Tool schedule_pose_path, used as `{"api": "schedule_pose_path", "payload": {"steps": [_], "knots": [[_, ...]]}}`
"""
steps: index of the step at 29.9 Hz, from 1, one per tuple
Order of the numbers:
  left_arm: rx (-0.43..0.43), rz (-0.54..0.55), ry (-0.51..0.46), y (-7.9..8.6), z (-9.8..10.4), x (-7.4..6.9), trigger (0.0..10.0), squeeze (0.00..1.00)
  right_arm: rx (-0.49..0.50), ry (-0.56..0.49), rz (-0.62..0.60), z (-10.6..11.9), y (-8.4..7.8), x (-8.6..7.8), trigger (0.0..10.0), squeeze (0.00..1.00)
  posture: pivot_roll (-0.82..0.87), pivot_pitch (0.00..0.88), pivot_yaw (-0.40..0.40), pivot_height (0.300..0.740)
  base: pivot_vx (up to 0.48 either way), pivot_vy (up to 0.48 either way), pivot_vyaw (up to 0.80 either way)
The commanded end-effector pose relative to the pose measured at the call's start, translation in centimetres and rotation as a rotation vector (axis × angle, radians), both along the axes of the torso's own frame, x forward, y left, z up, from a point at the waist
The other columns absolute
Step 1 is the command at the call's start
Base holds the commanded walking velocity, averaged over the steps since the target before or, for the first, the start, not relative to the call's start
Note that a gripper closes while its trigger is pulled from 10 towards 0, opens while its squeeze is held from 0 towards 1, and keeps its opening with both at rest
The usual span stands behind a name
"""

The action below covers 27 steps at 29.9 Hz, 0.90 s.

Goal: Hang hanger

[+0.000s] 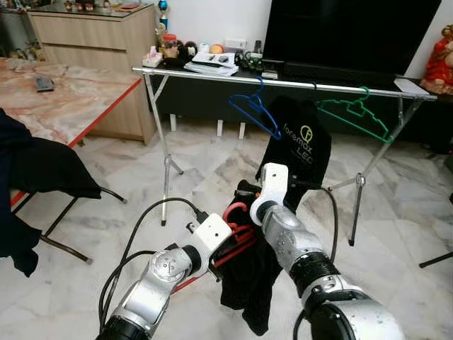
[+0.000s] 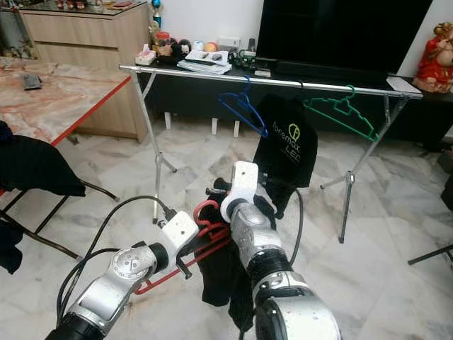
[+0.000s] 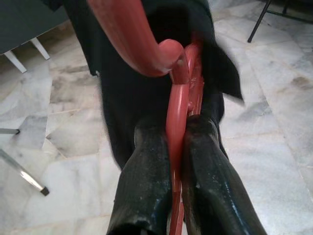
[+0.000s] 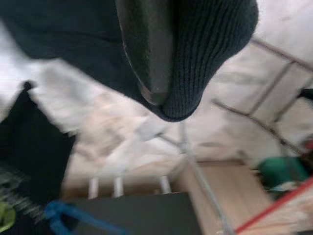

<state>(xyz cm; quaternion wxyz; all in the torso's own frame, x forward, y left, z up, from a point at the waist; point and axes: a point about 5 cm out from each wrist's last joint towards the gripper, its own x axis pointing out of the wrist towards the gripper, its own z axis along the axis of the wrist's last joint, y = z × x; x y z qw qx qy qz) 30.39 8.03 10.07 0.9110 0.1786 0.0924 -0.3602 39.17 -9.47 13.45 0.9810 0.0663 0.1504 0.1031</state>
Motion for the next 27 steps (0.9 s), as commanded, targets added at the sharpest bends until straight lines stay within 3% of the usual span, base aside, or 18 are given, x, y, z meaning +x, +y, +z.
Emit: {"api": "schedule_pose_path", "payload": {"steps": [1,7,13,17,19,27], "knots": [[-0.013,-0.008,-0.041,-0.3,0.6,0.1,10.0,0.0,-0.015,-0.052,0.001,1.5,-0.4,0.6,10.0,0.0,-0.01,0.0,-0.071,0.74,0.0,0.0,0.0],[-0.025,0.089,-0.08,0.4,1.1,1.0,10.0,0.0,0.035,-0.033,0.07,0.8,0.5,0.0,10.0,0.0,-0.01,0.0,-0.068,0.74,0.0,0.0,0.0],[-0.056,0.078,-0.08,0.4,1.4,1.0,10.0,0.0,-0.047,-0.027,0.161,-0.4,1.1,-0.8,10.0,0.0,-0.01,0.0,-0.065,0.74,0.0,0.0,0.0],[-0.072,0.112,-0.103,0.6,1.6,1.2,10.0,0.0,-0.007,-0.014,0.166,-0.3,1.2,-0.8,10.0,0.0,-0.01,0.0,-0.065,0.74,0.0,0.0,0.0],[-0.076,0.131,-0.114,0.7,1.8,1.4,10.0,0.0,0.078,0.002,0.168,0.0,1.4,-0.9,10.0,0.0,-0.01,0.0,-0.066,0.74,0.0,0.0,0.0],[-0.068,0.115,-0.095,0.5,1.3,1.2,10.0,0.0,0.149,-0.004,0.131,0.4,0.8,-1.0,10.0,0.0,-0.02,0.0,-0.059,0.74,0.0,0.0,0.0]]}}
